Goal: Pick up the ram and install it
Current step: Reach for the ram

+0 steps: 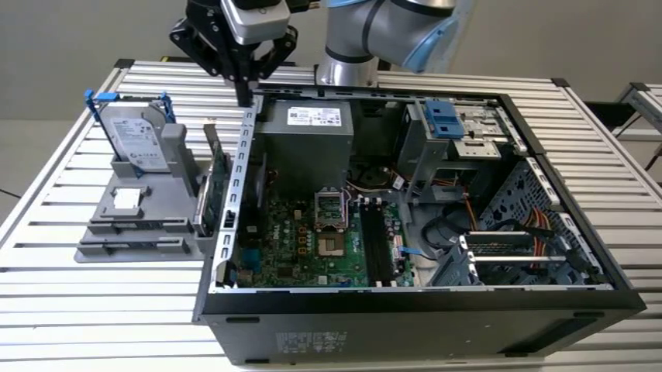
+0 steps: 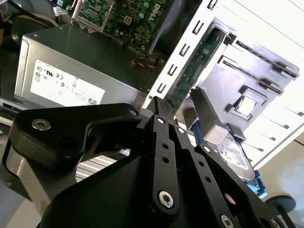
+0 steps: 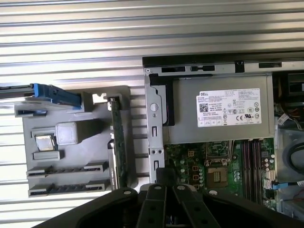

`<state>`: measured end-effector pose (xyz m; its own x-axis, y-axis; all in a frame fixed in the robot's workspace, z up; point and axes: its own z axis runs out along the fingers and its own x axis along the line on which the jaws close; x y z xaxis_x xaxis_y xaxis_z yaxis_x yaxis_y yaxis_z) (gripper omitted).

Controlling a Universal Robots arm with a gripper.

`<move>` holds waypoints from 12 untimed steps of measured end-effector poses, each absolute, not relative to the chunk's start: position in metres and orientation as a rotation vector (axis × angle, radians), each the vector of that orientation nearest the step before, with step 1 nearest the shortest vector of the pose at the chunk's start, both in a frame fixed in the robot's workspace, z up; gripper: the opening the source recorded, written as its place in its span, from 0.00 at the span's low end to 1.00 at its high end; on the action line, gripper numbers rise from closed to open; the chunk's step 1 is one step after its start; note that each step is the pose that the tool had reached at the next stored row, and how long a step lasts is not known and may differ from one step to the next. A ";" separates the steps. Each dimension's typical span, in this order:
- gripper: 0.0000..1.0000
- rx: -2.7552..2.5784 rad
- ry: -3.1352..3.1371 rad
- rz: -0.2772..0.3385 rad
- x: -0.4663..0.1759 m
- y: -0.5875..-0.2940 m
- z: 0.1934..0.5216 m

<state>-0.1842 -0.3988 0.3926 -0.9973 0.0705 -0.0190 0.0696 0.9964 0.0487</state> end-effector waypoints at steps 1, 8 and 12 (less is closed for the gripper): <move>0.00 0.109 3.118 0.075 -0.185 -0.399 0.393; 0.00 0.109 3.118 0.075 -0.190 -0.399 0.393; 0.00 0.109 3.118 0.075 -0.192 -0.399 0.393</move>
